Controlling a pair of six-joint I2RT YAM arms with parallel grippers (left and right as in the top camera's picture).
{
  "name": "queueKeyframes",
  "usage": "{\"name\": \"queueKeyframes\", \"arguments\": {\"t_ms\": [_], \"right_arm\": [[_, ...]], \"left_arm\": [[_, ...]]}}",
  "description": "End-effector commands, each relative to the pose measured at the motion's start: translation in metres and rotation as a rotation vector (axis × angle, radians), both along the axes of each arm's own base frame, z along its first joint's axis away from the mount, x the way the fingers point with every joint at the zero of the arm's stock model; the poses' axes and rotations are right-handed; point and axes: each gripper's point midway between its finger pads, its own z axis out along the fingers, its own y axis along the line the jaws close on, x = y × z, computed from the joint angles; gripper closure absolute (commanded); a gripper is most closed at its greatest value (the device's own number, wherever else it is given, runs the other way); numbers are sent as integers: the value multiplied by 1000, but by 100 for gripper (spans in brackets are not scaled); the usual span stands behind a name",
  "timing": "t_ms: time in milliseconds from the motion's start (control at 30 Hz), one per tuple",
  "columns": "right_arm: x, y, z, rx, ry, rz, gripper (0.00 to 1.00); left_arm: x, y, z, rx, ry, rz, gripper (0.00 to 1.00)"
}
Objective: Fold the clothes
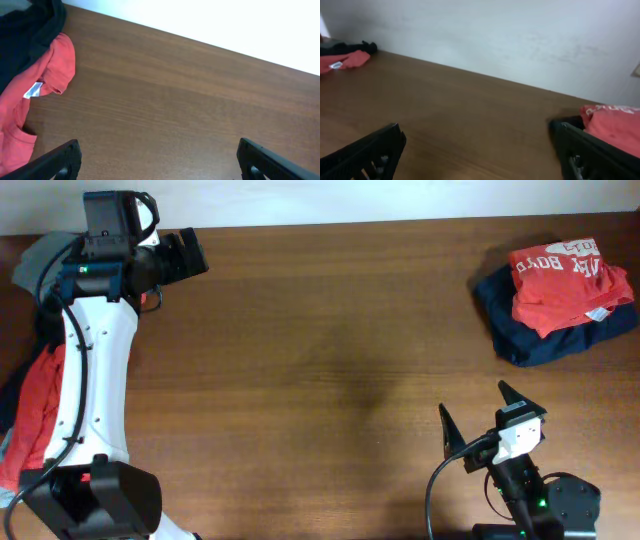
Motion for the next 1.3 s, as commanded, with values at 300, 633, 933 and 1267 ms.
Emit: {"name": "queueKeyframes", "arguments": {"t_ms": [300, 633, 933, 1267], "right_arm": [[6, -2, -35, 69, -42, -7, 1], [25, -38, -65, 237, -32, -213, 2], [27, -54, -97, 244, 55, -320, 1], [27, -62, -97, 210, 47, -365, 2]], "left_arm": [[1, 1, 0, 18, -3, -9, 1], [1, 1, 0, 18, -3, -9, 1], [1, 1, 0, 18, -3, -9, 1], [1, 1, 0, 18, -3, -9, 1]]}}
